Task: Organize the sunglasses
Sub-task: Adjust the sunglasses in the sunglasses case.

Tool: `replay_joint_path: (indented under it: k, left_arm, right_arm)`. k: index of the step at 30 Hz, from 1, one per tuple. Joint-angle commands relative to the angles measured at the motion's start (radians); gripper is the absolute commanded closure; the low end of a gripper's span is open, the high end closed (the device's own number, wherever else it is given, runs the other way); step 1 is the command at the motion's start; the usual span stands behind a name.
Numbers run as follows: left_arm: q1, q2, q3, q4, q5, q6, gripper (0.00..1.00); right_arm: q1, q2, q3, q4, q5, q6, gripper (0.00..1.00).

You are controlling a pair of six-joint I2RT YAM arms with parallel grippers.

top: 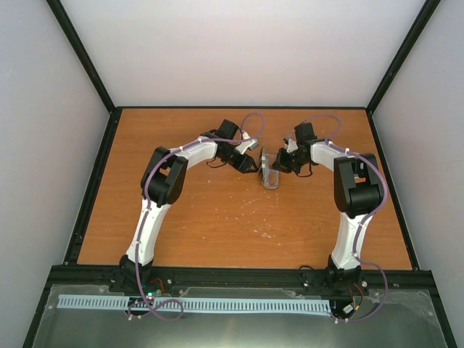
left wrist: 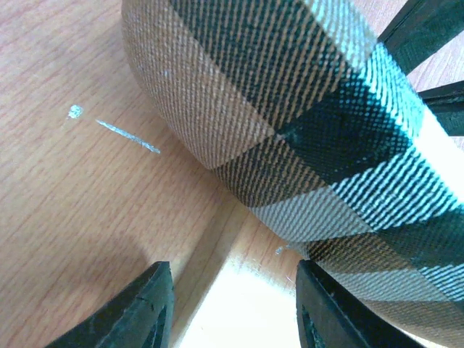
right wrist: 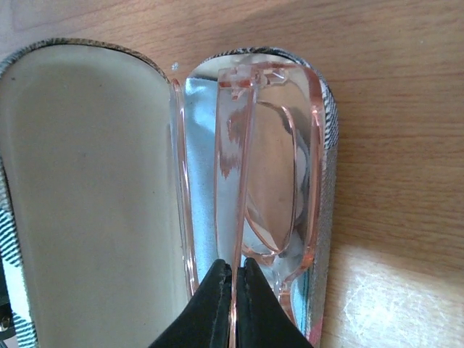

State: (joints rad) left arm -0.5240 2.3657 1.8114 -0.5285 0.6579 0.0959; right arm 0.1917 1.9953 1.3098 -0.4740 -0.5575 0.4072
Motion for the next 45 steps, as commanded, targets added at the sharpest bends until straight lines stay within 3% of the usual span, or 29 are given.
replay_joint_path:
  k: [1,11,16,35,41,45]
  left_arm:
    - [-0.011,-0.031,0.027,0.003,0.003,0.007,0.52]
    - [-0.013,-0.026,0.034,0.001,0.003,0.004,0.52]
    - [-0.013,-0.028,0.032,0.002,0.002,0.006,0.52]
    - [-0.014,-0.037,0.020,0.007,-0.001,0.005,0.53]
    - [-0.016,-0.039,0.012,0.008,-0.010,0.008,0.54]
    - [-0.016,-0.042,0.003,0.012,-0.012,0.008,0.55]
  right_arm:
    - [0.027,0.048,-0.003,0.000,-0.014,0.002,0.97]
    - [0.043,0.089,0.005,-0.022,-0.091,0.004,0.97]
    - [0.039,0.040,-0.003,-0.028,-0.055,0.004,0.89]
    - [-0.015,-0.071,0.012,-0.083,0.088,-0.014,0.88]
    - [-0.035,-0.072,-0.039,-0.008,-0.042,0.025,0.85]
    - [-0.043,-0.058,-0.074,0.062,-0.190,0.061,0.76]
